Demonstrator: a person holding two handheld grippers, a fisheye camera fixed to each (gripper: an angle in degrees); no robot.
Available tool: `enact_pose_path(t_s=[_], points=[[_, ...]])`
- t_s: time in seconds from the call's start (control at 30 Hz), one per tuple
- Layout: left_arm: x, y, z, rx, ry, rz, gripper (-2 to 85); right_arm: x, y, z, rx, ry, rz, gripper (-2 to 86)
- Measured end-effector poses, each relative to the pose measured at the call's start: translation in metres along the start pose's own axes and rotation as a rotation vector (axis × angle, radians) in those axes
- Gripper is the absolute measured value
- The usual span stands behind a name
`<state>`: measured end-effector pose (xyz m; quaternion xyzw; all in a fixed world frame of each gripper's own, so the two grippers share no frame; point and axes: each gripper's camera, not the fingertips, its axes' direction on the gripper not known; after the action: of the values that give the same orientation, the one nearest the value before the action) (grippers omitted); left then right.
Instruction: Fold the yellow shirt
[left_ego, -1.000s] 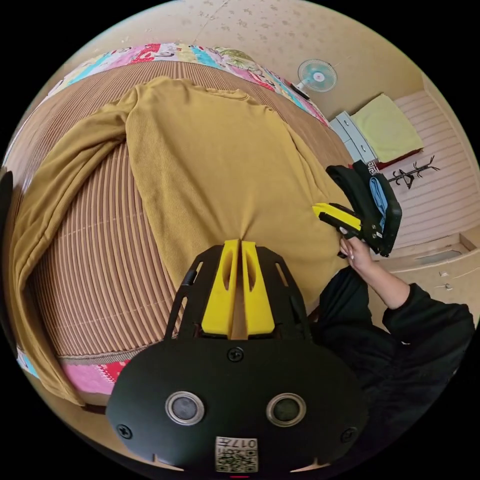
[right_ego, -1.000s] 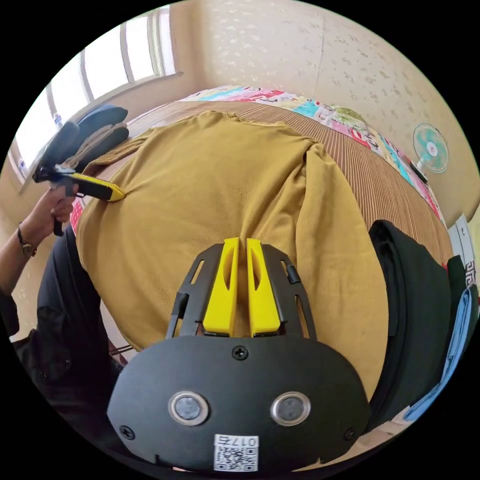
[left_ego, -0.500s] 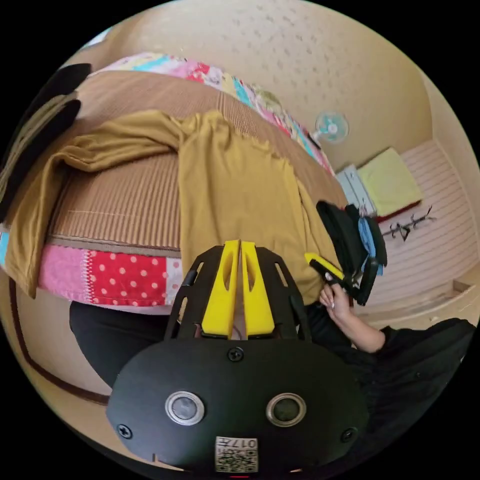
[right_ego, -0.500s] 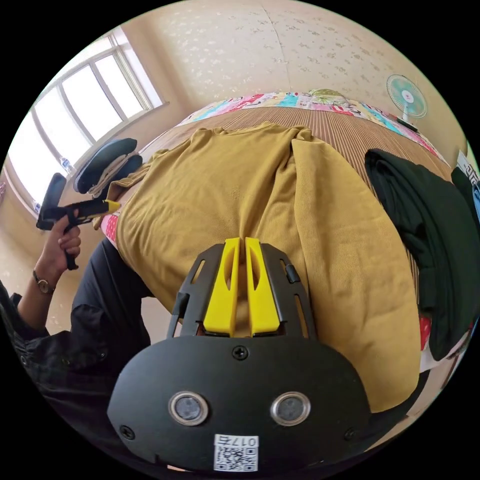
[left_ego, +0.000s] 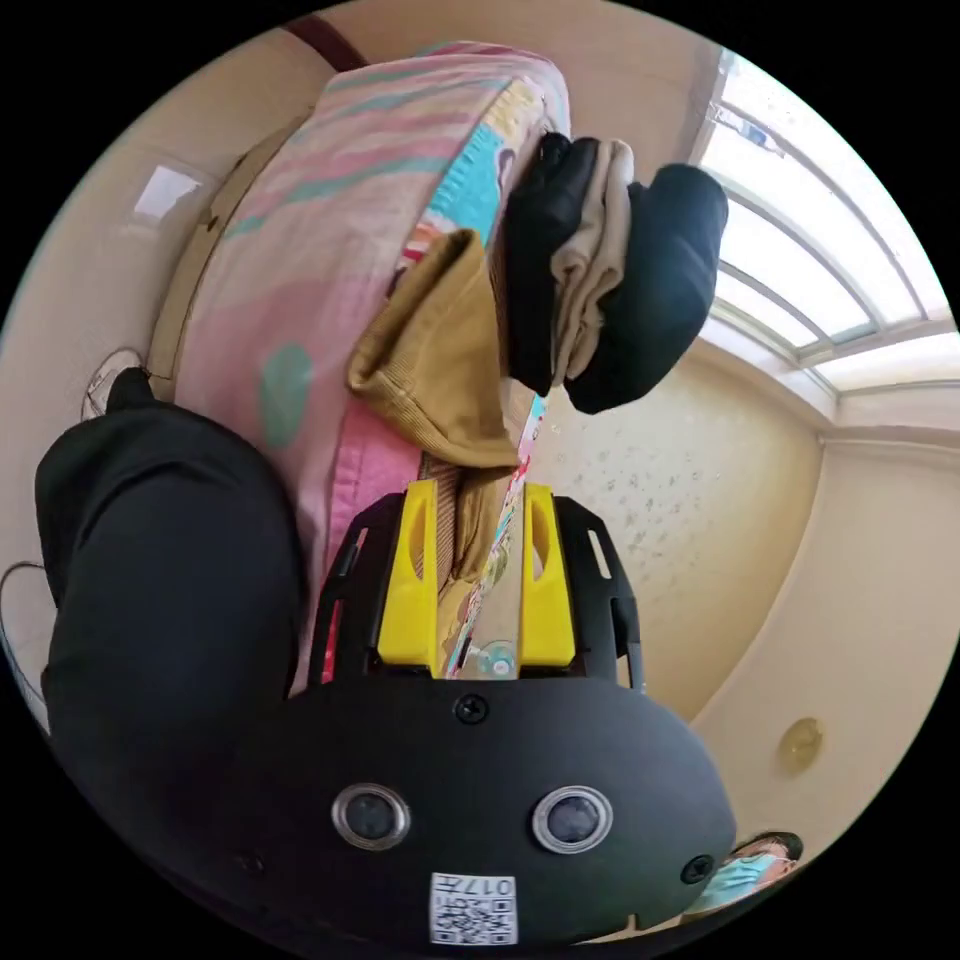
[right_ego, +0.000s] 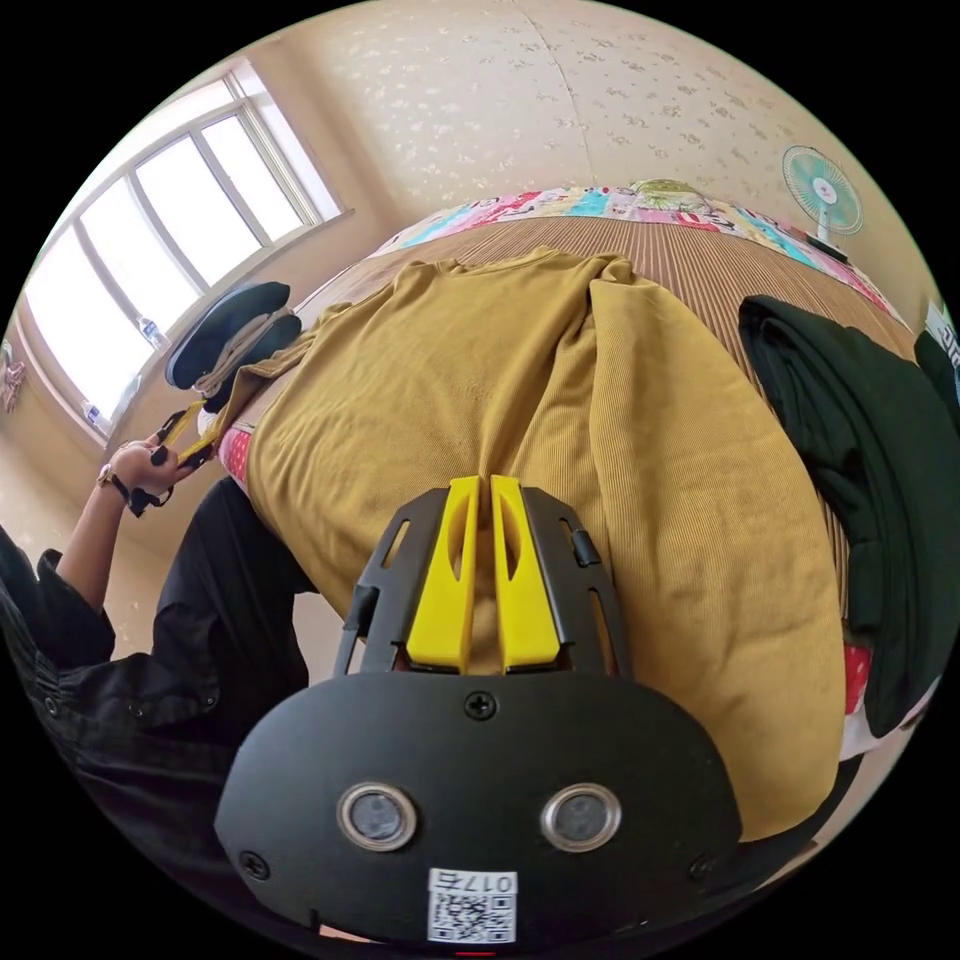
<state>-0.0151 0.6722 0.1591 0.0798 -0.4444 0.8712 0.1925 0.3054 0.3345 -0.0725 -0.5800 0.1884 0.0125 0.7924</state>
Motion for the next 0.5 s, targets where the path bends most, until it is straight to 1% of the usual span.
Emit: enact_pose_path(t_s=[0.03,0.1,0.17,0.2,0.27,0.37,0.47,0.5], points=[[-0.005,-0.010,-0.016,0.022,0.042,-0.004,12.6,0.001,0.001,-0.006,0.000,0.001,0.000,3.0],[-0.012,-0.024,-0.038,0.065,0.008,-0.030,12.6,0.003,0.001,-0.015,-0.003,0.000,-0.003,3.0],[-0.016,-0.042,-0.048,0.042,-0.037,-0.051,12.5,0.006,0.001,-0.023,-0.006,-0.006,-0.007,3.0],[-0.019,-0.054,-0.049,-0.002,-0.030,-0.062,12.2,0.007,0.000,-0.029,-0.005,-0.010,-0.010,3.0],[-0.018,-0.067,-0.054,-0.020,-0.006,-0.054,10.9,0.010,0.000,-0.037,-0.003,-0.019,-0.010,3.0],[-0.007,-0.086,-0.068,-0.001,-0.035,-0.010,3.4,0.012,-0.001,-0.050,0.003,-0.032,0.002,3.0],[0.025,-0.097,-0.089,0.054,-0.071,0.101,1.1,0.008,-0.002,-0.063,0.019,-0.015,0.001,3.0],[0.044,-0.099,-0.099,0.083,-0.100,0.174,0.6,0.006,-0.002,-0.068,0.029,-0.007,0.011,3.0]])
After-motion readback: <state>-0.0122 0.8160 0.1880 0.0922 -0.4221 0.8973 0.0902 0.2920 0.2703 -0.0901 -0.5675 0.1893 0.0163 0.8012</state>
